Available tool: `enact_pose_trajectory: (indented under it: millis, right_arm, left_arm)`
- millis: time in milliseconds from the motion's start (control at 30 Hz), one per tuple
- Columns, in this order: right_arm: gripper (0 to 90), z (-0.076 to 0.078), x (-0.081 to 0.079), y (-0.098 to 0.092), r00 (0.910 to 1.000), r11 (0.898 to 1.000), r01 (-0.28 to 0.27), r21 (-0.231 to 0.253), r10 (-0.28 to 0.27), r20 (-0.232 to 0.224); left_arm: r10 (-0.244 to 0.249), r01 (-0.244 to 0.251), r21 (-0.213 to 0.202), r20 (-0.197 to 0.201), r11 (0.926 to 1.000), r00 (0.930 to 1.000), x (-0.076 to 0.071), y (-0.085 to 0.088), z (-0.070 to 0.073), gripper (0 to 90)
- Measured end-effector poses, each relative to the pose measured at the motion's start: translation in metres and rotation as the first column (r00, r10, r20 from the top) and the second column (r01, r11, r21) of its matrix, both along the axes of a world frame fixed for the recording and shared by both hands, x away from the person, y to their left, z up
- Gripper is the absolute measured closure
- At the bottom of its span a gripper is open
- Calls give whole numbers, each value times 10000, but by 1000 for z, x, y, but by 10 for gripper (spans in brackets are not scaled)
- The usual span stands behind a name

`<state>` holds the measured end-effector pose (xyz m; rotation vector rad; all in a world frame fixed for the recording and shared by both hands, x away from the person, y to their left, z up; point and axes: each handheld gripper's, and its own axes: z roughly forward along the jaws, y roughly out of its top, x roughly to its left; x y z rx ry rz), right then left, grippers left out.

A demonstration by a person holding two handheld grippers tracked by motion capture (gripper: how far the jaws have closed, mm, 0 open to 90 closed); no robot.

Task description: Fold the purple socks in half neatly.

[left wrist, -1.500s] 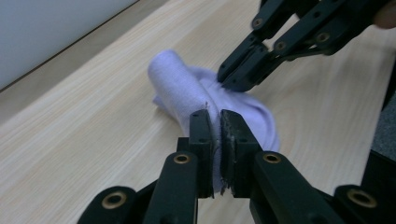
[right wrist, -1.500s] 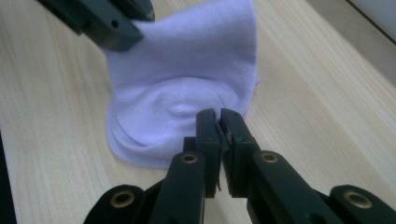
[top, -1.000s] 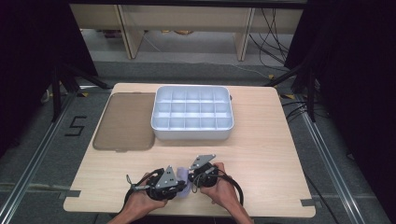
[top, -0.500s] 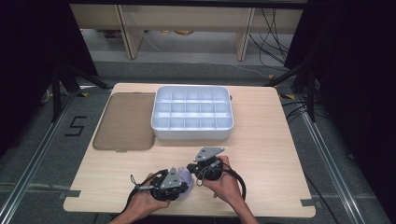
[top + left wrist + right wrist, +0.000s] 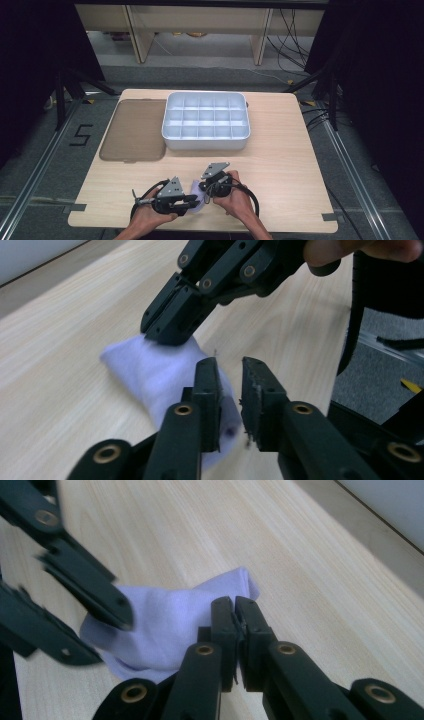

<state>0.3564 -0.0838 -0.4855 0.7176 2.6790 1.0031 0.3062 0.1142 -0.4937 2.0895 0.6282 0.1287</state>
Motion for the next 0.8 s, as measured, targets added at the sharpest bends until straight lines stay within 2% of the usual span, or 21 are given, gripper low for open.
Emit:
enact_pose_trajectory:
  millis: [33, 67, 100, 200, 267, 300, 333, 367, 400, 433, 467, 500, 567, 633, 667, 700, 733, 767, 800]
  right_arm:
    - [874, 0, 1, 0, 10000, 10000, -49, -56, 49, -44]
    - [874, 0, 1, 0, 10000, 10000, -49, -56, 49, -44]
    - [874, -2, 0, 2, 10000, 10000, 27, 51, -26, -80]
    - [875, 0, -1, 1, 9999, 9998, -113, -137, 112, -54]
    - [875, 0, -1, 1, 9999, 9998, -71, -175, 69, -84]
    - [875, -2, -2, 2, 10000, 10000, -31, -94, 31, -61]
    - [875, -1, -5, 1, 9993, 9997, 218, -113, -221, -310]
    - [875, -1, -6, 0, 9988, 9996, 267, -98, -271, -397]
    - [875, -1, -4, -3, 9994, 9999, 59, -117, -62, -334]
    - [874, -1, -4, -5, 9999, 9999, -5, -113, 3, -149]
    - [874, -1, -6, -5, 9988, 9997, 244, 11, -243, -430]
    - [872, -2, -7, -6, 9986, 9998, 179, 60, -176, -506]
    - [865, 0, -10, -7, 9974, 9992, 385, 61, -381, -609]
    - [856, 0, -9, -7, 9979, 9994, 348, 59, -344, -557]
    - [850, 1, -10, -8, 9974, 9993, 367, -57, -370, -621]
    - [816, 2, -10, -8, 9957, 9988, 491, 74, -484, -788]
    - [816, 2, -10, -8, 9957, 9988, 491, 74, -484, -788]
    - [787, 3, -11, -8, 9928, 9973, 714, 144, -696, -976]
    - [746, 3, -9, -8, 9931, 9959, 842, 340, -810, -848]
  left_arm:
    - [177, -177, -24, -45, 9998, 9998, -2, 2, 0, 844]
    - [29, -29, 31, 62, 10000, 10000, 0, 5, -1, 844]
    - [47, -47, 21, -119, 10000, 9999, -2, 4, -2, 873]
    - [-181, 181, 853, -8, 9962, 9998, -2, -3, -11, 881]
    - [-59, 78, 757, -253, 9971, 9997, -3, -7, -15, 891]
    - [-195, 206, 870, -144, 9960, 9997, -2, -7, -15, 891]
    - [-248, 245, 1082, 14, 9938, 9997, -2, -7, -14, 892]
    - [-319, 305, 1075, 109, 9937, 9994, -3, -6, -14, 891]
    - [-375, 354, 1276, 145, 9912, 9992, -3, -4, -13, 891]
    - [-125, 130, 963, -58, 9953, 9999, -4, -4, -15, 891]
    - [-142, 142, 1006, -10, 9948, 9999, -2, -2, -14, 891]
    - [-59, 54, 1089, 43, 9940, 10000, 0, 1, -14, 889]
    - [154, -148, 969, -55, 9952, 9999, 1, 4, -15, 884]
    - [111, -109, 926, -16, 9956, 9999, 3, 5, -15, 883]
    - [64, -68, 1069, 46, 9943, 10000, 3, 6, -16, 883]
    - [233, -224, 925, -92, 9955, 9997, 1, 4, -16, 882]
    - [19, -29, 1038, 99, 9946, 9999, 3, 4, -15, 882]
    - [206, -193, 970, -123, 9951, 9997, 2, 4, -15, 882]
    - [79, -74, 1088, -43, 9940, 10000, 4, 5, -15, 882]
